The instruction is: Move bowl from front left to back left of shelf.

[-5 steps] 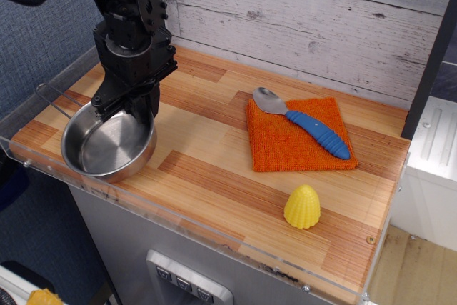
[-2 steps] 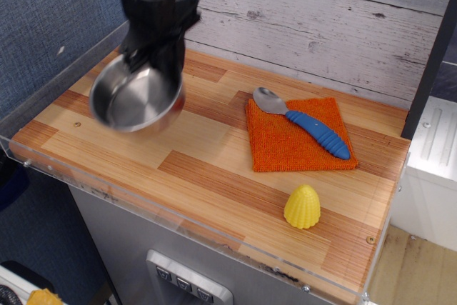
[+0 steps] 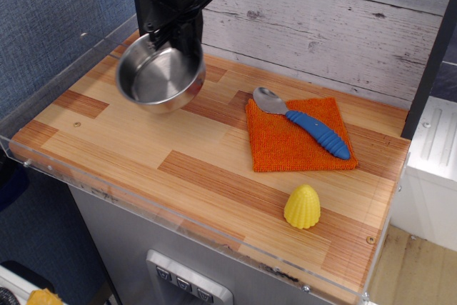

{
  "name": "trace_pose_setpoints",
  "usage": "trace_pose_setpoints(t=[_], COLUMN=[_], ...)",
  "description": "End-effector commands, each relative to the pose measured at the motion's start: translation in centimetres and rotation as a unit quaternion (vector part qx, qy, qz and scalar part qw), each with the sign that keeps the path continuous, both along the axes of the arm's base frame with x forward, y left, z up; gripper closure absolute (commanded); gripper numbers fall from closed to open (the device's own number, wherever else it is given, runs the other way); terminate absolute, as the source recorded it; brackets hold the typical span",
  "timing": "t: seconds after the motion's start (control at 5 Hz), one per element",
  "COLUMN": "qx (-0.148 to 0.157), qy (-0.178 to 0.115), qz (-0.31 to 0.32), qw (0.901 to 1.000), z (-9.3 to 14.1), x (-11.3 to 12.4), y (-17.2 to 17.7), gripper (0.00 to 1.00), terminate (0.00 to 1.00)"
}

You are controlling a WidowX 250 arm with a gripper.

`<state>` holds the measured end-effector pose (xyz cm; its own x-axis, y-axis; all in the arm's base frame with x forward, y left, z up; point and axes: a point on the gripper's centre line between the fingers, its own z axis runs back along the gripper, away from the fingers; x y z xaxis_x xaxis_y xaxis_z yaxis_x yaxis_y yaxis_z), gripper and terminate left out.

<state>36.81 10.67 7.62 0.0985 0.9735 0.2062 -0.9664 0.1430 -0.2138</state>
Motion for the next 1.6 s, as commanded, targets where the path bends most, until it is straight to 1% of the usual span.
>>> trace_pose_setpoints(t=[0.0,0.2,0.4,0.6,0.8,1.0,1.2,1.4], qx=[0.005,0.005,0.017,0.021,0.028,0.028,0.029,0.028], qy=[-0.023,-0.015,-0.010,0.000,0.016,0.020,0.022,0.020], qz=[-0.004,-0.001,0.000,0.003,0.004,0.012,0.014,0.012], qw=[0.9997,0.9999,0.9998,0.9998,0.9995,0.9993,0.9992,0.9993], z=[0.0,-1.2,-2.4,-3.4,-3.6,-3.6,-3.5,-3.4], x=[3.2,3.7,3.6,3.2,2.7,2.3,2.1,2.1], y=[1.0,1.1,2.0,2.9,3.4,3.4,2.0,2.2], gripper=[1.00,1.00,1.00,1.00,0.00,0.00,0.00,0.00], terminate=[0.00,0.00,0.00,0.00,0.00,0.00,0.00,0.00])
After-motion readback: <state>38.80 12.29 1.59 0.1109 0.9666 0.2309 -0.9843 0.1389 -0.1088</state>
